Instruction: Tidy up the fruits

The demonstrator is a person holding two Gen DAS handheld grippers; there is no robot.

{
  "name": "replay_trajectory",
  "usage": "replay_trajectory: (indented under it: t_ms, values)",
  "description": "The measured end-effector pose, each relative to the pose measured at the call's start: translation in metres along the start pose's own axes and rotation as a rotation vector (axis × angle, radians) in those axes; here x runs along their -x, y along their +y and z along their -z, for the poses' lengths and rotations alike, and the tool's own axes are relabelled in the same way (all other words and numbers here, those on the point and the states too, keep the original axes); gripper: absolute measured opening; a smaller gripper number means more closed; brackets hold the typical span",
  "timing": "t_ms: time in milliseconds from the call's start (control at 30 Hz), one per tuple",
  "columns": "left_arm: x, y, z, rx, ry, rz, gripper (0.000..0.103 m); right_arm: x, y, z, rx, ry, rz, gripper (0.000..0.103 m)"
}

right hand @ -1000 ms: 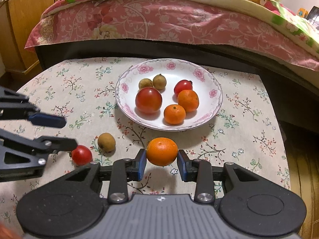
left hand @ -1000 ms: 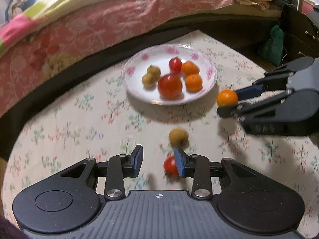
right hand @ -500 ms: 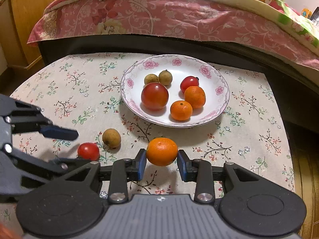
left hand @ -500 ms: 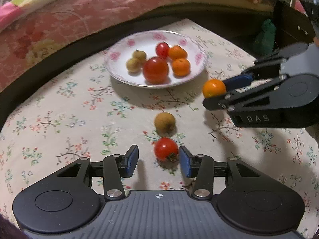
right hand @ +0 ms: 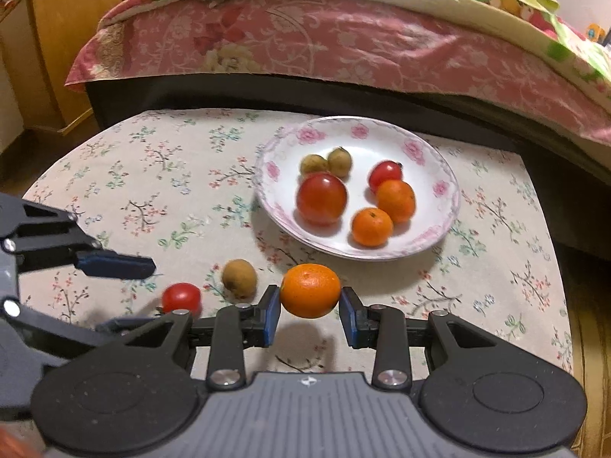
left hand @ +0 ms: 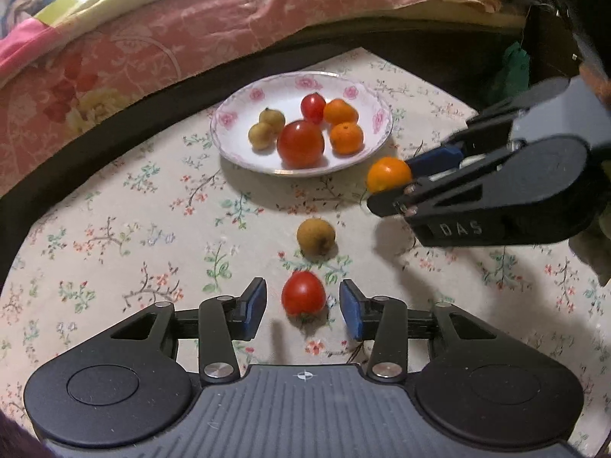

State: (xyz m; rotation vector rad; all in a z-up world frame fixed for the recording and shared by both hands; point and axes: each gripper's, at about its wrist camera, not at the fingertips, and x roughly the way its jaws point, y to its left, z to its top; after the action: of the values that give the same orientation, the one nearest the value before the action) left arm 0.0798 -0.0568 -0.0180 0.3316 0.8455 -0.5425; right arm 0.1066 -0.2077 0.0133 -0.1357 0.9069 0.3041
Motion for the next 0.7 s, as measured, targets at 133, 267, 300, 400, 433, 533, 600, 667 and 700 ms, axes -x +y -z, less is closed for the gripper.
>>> replay_trajectory:
  t_ms: [133,267,300,400,433,533,600,667,700]
  values:
    - [0.000,0.005,0.004,0.016,0.006,0.008,0.050,-0.002,0.006,-0.001,0.014,0.000,0.003,0.034]
    - [-0.001,0.011,0.003,0.037,0.004,0.019,0.051,-0.003,-0.002,-0.001,-0.010,0.003,0.013,0.034]
    - [-0.002,0.012,0.003,0.044,0.005,0.023,0.051,-0.003,-0.004,0.000,-0.015,0.002,0.014,0.034]
    - [-0.008,0.009,0.003,0.046,0.017,0.040,0.052,-0.002,-0.011,0.002,-0.029,0.005,0.014,0.034]
    - [-0.011,0.005,0.003,0.039,0.021,0.041,0.052,-0.002,-0.013,0.003,-0.033,0.005,0.013,0.034]
    - [-0.020,-0.002,-0.001,0.020,0.024,0.028,0.052,-0.001,-0.018,0.006,-0.044,0.007,0.012,0.034]
    - [-0.027,-0.004,-0.003,0.014,0.037,0.016,0.051,0.000,-0.022,0.006,-0.054,0.004,0.013,0.034]
    - [-0.031,-0.004,-0.003,0.017,0.035,0.011,0.052,0.002,-0.025,0.007,-0.063,0.000,0.014,0.034]
    - [-0.031,-0.003,-0.004,0.022,0.038,0.015,0.050,0.003,-0.027,0.007,-0.069,-0.002,0.014,0.034]
